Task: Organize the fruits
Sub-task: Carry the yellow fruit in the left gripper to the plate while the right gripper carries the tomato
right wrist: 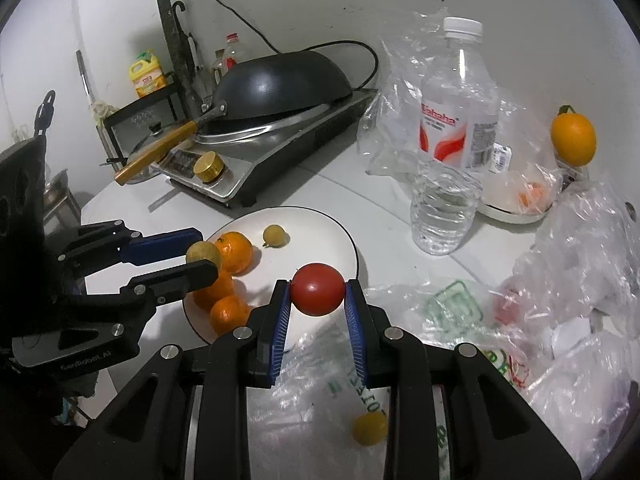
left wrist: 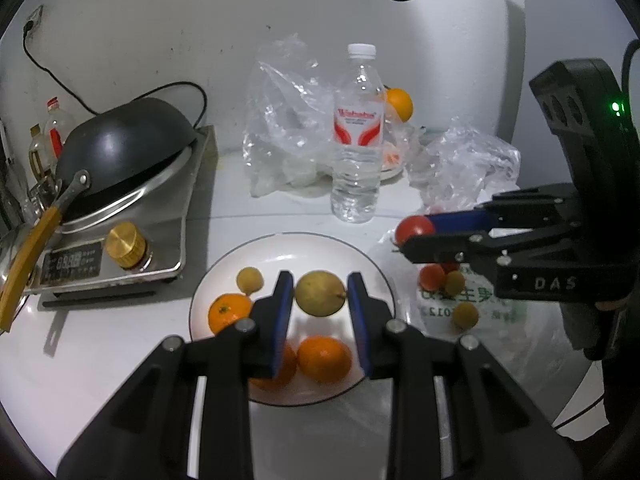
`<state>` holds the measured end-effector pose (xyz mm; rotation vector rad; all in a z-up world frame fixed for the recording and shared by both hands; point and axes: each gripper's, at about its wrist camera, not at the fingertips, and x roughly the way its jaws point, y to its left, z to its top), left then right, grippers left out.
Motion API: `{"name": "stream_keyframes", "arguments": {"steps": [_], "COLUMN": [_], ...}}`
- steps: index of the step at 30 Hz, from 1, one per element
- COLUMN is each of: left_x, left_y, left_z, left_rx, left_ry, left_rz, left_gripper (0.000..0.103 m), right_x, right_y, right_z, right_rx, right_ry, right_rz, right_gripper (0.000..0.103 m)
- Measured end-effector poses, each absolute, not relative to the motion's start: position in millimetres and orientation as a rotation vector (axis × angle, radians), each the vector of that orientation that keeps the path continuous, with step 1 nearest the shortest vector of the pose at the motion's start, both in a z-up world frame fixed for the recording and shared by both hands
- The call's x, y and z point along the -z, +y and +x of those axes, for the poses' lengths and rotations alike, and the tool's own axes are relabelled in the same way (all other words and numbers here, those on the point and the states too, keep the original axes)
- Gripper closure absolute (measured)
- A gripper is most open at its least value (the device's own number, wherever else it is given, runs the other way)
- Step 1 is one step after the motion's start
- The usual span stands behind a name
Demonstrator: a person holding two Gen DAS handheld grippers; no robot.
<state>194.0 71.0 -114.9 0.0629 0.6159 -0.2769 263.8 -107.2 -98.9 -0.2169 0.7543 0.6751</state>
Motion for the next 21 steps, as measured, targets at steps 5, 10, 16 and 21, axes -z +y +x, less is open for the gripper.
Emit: {"name": "stream_keyframes", "arguments": {"steps": [5, 10, 16, 21], "left_x": [110, 106, 115, 127], "left_y": [75, 76, 81, 87], "left_z": [203, 210, 225, 250], "left_rx": [0.266, 0.268, 0.263, 0.251], "left_ry": [0.607, 0.596, 0.613, 0.646], "left_rz": [0.069, 0.071, 0.065, 0.05], "left_gripper": [0.074, 0.074, 0.074, 0.074], "right_x": [95, 90, 95, 100], "right_y": [-99, -92, -86, -80], "right_z": [271, 278, 290, 303], "right_rx": [-0.694, -0.71, -0.719, -0.723], "right_ry": [0.748, 0.739, 0.757, 0.769], "right_rz": [-0.219, -0.224, -0.223, -0.23], "right_gripper": [0.073, 0.073, 0.073, 0.073]}}
